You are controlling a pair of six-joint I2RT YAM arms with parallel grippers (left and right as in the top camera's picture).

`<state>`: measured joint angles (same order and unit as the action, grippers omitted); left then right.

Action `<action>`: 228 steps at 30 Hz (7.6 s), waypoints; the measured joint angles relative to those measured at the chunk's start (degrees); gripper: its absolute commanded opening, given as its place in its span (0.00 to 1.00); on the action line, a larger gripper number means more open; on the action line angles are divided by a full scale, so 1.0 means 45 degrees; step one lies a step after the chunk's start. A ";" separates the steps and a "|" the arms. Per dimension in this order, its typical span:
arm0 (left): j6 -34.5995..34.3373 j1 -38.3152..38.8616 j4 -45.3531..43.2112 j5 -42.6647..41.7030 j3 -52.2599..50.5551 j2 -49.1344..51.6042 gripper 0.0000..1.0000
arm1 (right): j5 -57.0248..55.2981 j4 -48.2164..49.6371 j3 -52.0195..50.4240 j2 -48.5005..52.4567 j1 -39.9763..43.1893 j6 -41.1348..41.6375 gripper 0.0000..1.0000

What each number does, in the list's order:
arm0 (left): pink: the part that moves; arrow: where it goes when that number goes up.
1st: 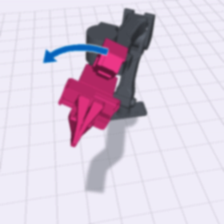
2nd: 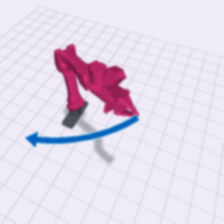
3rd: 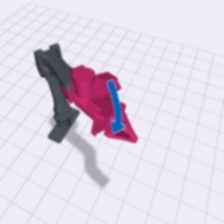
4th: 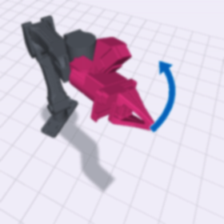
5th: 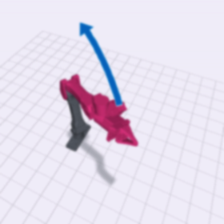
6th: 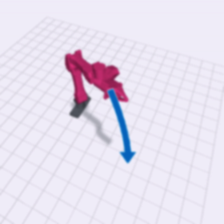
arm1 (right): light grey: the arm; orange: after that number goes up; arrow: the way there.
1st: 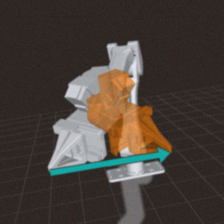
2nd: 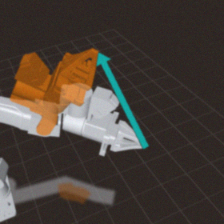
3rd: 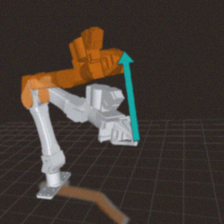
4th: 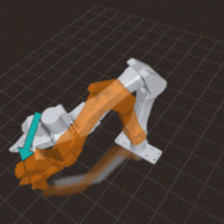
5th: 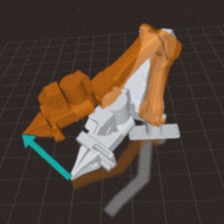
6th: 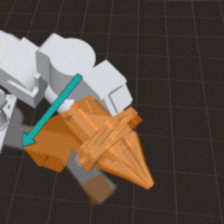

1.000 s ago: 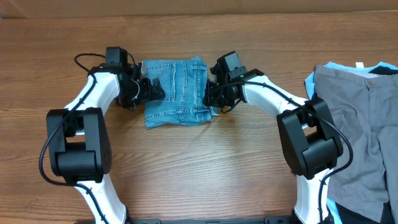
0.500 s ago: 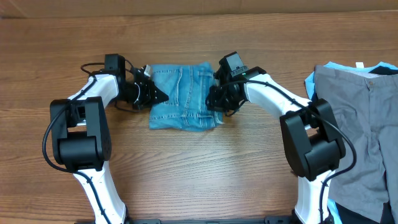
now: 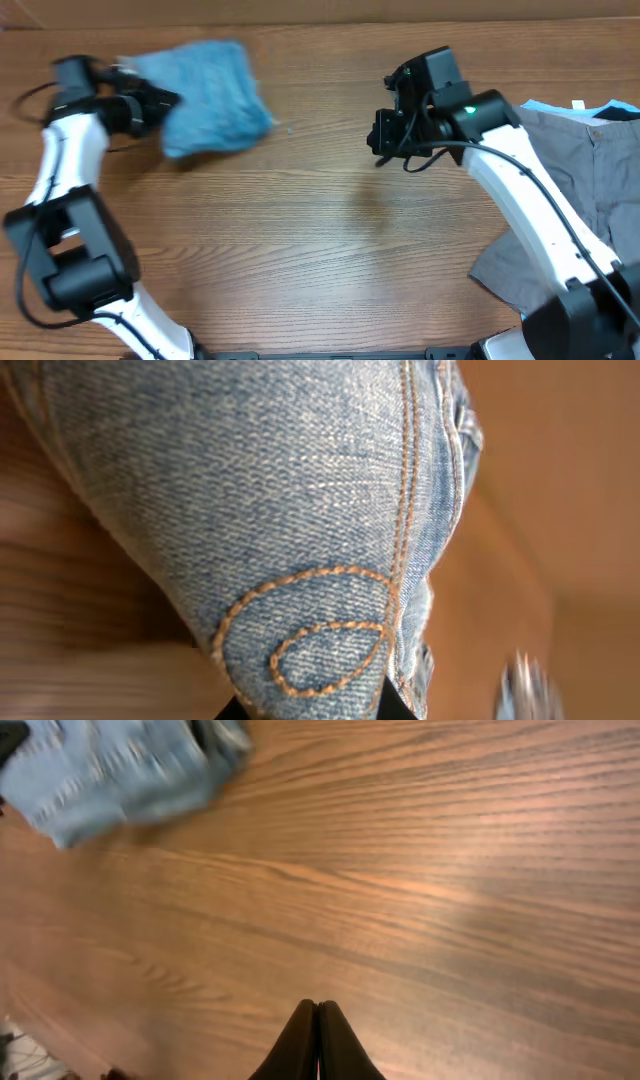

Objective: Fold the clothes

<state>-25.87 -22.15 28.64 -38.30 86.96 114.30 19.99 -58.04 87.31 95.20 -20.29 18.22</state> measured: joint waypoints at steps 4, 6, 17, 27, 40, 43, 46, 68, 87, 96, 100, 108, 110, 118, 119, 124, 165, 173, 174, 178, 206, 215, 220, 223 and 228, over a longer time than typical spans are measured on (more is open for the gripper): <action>-0.1933 -0.1268 -0.0500 0.1695 -0.0005 0.0175 0.04 | -0.0019 -0.0816 0.0005 -0.0024 -0.0015 -0.0058 0.04; -0.2924 -0.1613 -0.0947 0.2283 -0.0005 0.0447 0.04 | -0.0029 -0.1127 0.0005 -0.0015 -0.0010 -0.0049 0.04; -0.6912 -0.1666 -0.4153 0.2501 -0.0010 0.2618 0.80 | -0.0510 -0.1919 0.0005 -0.0015 -0.0010 -0.0058 0.04; -0.6751 -0.1350 -0.5600 0.0209 -0.0019 0.2875 1.00 | -0.0636 -0.2161 0.0005 -0.0015 -0.0010 -0.0063 0.04; -0.0816 -0.1608 0.2404 0.0044 -0.0063 0.0005 1.00 | -0.0685 -0.2443 0.0000 -0.0777 -0.0010 -0.0447 0.05; 0.0374 -0.1608 0.3405 0.0918 -0.0053 -0.2259 1.00 | -0.0680 -0.2317 0.0000 -0.1870 -0.0015 -0.0529 0.05; 0.1540 -0.1559 0.4313 0.1394 -0.0015 -0.4804 1.00 | -0.0680 -0.2137 0.0000 -0.3283 -0.0010 -0.0573 0.11; 0.3653 0.1598 1.0681 0.7669 0.0155 -1.3867 1.00 | -0.5625 -0.2497 0.0083 -1.1676 -0.0015 -0.0719 1.00; 0.3653 0.1598 1.0690 0.7907 0.0155 -1.3780 1.00 | -0.6018 -0.4940 0.0078 -1.1584 -0.0015 -0.0748 1.00; 0.3653 0.1598 1.0686 0.7912 0.0151 -1.3775 1.00 | -0.7956 0.0461 -0.2934 -1.2905 0.0714 -0.1583 1.00; 0.3653 0.1598 1.0686 0.7912 0.0151 -1.3755 1.00 | -0.8014 0.3079 -0.6008 -1.4314 0.0981 -0.1831 1.00; 0.3657 0.1598 1.0695 0.7912 0.0151 -1.3755 1.00 | -0.7441 0.6708 -1.2016 -1.7622 0.1010 -0.1783 1.00; 0.3653 0.1598 1.0690 0.7912 0.0151 -1.3755 1.00 | -0.7329 0.7737 -1.3250 -1.8486 0.1010 -0.1486 1.00; 0.3657 0.1598 1.0690 0.7912 0.0151 -1.3755 1.00 | -0.7198 1.1608 -1.6835 -2.0614 0.1015 -0.0738 1.00; 0.3657 0.1598 1.0690 0.7912 0.0151 -1.3755 1.00 | -0.7189 1.2012 -1.7170 -2.0754 0.1010 -0.0704 1.00; 0.3653 0.1598 1.0690 0.7912 0.0151 -1.3755 1.00 | -0.7193 1.4217 -1.8768 -2.0968 0.1015 -0.0525 1.00; 0.3755 0.3944 0.9763 0.8578 0.0102 -1.3775 1.00 | -0.7164 1.2050 -1.9171 -2.0963 0.1015 -0.0423 1.00; 0.3793 0.5178 0.3337 0.8150 -0.4192 -1.5484 1.00 | -0.7150 1.2041 -1.9171 -2.0963 0.1010 -0.0413 1.00; 0.3793 0.5183 0.2628 0.7898 -0.4969 -1.5834 1.00 | -0.7159 1.2031 -1.9171 -2.0968 0.1015 -0.0418 1.00; 0.3798 0.5178 0.0408 0.7193 -0.8087 -1.7452 1.00 | -0.7164 1.2041 -1.9171 -2.0968 0.1015 -0.0389 1.00; 0.3745 0.5003 -0.5406 0.7553 -1.9142 -2.5213 1.00 | -0.7159 1.2031 -1.9171 -2.0968 0.1010 -0.0393 1.00; 0.3745 0.4974 -0.5416 0.7563 -1.9161 -2.5213 1.00 | -0.7159 1.2031 -1.9171 -2.0968 0.1010 -0.0393 1.00; 0.3745 0.4974 -0.5416 0.7563 -1.9161 -2.5213 1.00 | -0.7159 1.2036 -1.9171 -2.0963 0.1010 -0.0389 1.00; 0.3745 0.4974 -0.5416 0.7563 -1.9161 -2.5213 1.00 | -0.7159 1.2036 -1.9171 -2.0963 0.1015 -0.0389 1.00; 0.3745 0.4974 -0.5416 0.7558 -1.9161 -2.5213 1.00 | -0.7159 1.2036 -1.9166 -2.0968 0.1015 -0.0384 1.00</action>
<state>-9.02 0.23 4.27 -4.29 0.73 0.84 -12.23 -3.88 1.06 0.84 -15.73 16.49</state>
